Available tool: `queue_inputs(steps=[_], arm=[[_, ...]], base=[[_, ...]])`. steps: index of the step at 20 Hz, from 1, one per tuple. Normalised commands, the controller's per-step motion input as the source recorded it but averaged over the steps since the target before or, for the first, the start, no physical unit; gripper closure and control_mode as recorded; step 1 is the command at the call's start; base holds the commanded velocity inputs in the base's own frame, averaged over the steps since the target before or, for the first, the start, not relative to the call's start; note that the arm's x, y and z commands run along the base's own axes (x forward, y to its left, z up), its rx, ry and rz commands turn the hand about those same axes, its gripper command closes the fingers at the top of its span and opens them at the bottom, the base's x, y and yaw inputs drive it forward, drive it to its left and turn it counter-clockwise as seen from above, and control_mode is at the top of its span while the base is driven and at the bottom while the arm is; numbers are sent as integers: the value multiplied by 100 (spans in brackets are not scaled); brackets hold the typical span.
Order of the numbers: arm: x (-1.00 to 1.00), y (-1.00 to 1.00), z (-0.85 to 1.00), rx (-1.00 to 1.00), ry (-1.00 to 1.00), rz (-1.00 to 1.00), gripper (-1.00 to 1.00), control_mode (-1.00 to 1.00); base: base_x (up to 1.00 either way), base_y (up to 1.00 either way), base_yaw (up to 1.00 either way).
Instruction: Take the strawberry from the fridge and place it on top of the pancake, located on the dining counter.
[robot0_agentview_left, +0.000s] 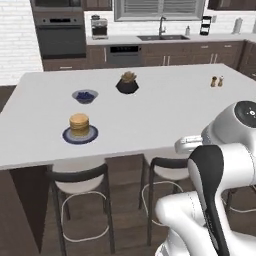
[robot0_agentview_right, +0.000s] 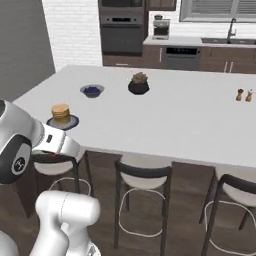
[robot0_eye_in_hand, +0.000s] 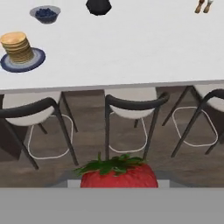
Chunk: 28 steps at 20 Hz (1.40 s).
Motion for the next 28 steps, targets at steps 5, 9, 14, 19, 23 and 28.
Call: queue_inputs(steps=[5,9,14,19,23,28], arm=[[0,0,0,0,0,0,100,100],[0,0,0,0,0,0,100,100],[0,0,0,0,0,0,100,100],[0,0,0,0,0,0,100,100],[0,0,0,0,0,0,100,100],[0,0,0,0,0,0,100,100]], base=[[51,100,-38],[39,84,-1],[56,49,14],[52,46,17],[39,54,16],[30,62,16]])
